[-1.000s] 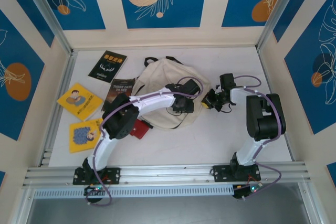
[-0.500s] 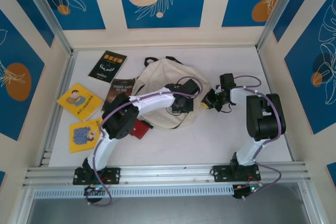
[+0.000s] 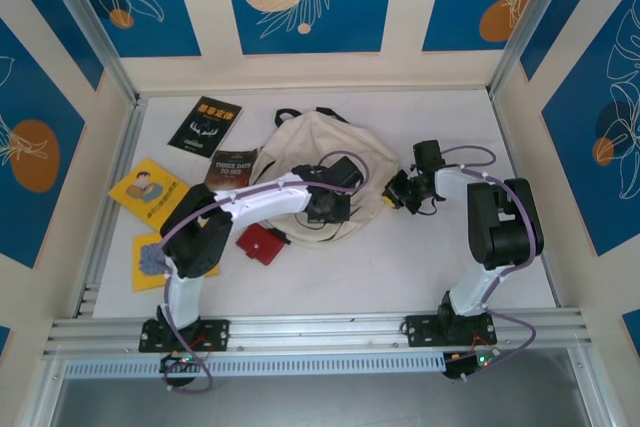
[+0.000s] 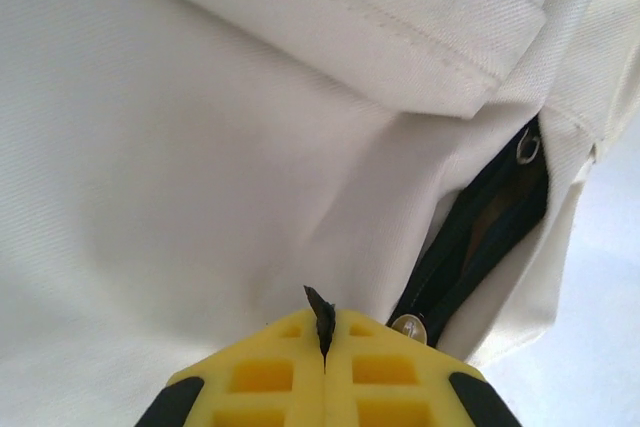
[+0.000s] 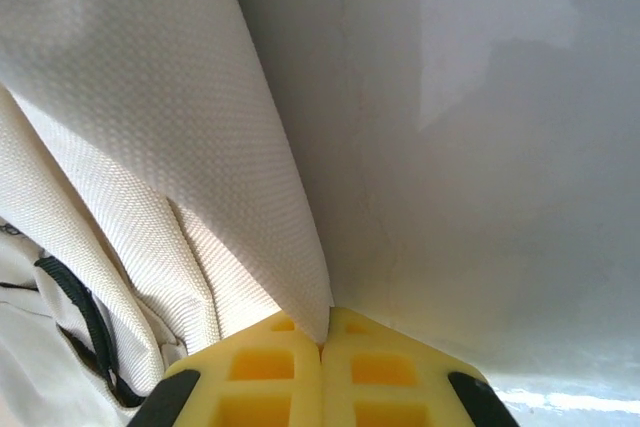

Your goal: Pack the student bag

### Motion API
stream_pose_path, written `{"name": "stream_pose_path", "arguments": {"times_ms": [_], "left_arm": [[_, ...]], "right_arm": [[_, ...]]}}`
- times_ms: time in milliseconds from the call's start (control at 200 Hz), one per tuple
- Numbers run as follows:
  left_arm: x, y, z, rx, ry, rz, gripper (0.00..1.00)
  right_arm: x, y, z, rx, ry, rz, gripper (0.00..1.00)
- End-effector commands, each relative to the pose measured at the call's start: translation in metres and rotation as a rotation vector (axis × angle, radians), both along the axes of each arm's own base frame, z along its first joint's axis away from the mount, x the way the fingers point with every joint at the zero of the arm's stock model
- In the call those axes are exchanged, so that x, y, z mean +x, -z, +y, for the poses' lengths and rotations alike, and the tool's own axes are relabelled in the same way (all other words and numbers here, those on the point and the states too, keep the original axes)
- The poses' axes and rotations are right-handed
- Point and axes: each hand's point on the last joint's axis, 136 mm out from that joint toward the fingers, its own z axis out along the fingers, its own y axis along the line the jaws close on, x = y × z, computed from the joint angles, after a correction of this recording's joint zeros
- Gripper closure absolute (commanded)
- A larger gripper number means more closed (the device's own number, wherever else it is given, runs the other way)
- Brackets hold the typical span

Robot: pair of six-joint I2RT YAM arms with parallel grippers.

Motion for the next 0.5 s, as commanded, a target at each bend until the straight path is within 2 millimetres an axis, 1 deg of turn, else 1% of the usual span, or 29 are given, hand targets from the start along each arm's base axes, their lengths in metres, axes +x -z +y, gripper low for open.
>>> {"name": "stream_pose_path", "arguments": {"times_ms": [0, 85, 205, 280, 410, 495], "left_arm": [[-0.010, -0.011, 0.051, 0.166, -0.005, -0.019, 1.00], [-0.015, -0.014, 0.060, 0.181, 0.004, -0.027, 1.00], [-0.019, -0.019, 0.069, 0.183, 0.036, -0.040, 1.00], [-0.019, -0.023, 0.077, 0.199, 0.043, -0.057, 1.00], [-0.019, -0.029, 0.091, 0.221, 0.041, -0.080, 1.00], [-0.018, -0.033, 0.094, 0.214, 0.059, -0.092, 1.00]], "right_arm": [[0.005, 0.004, -0.025, -0.111, 0.097, 0.011, 1.00], [0.010, 0.004, -0.030, -0.132, 0.106, 0.006, 1.00], [0.017, 0.006, -0.036, -0.147, 0.110, 0.004, 1.00], [0.025, 0.004, -0.037, -0.153, 0.108, -0.007, 1.00], [0.037, 0.000, -0.047, -0.181, 0.114, -0.023, 1.00], [0.043, -0.002, -0.053, -0.183, 0.120, -0.028, 1.00]]}}
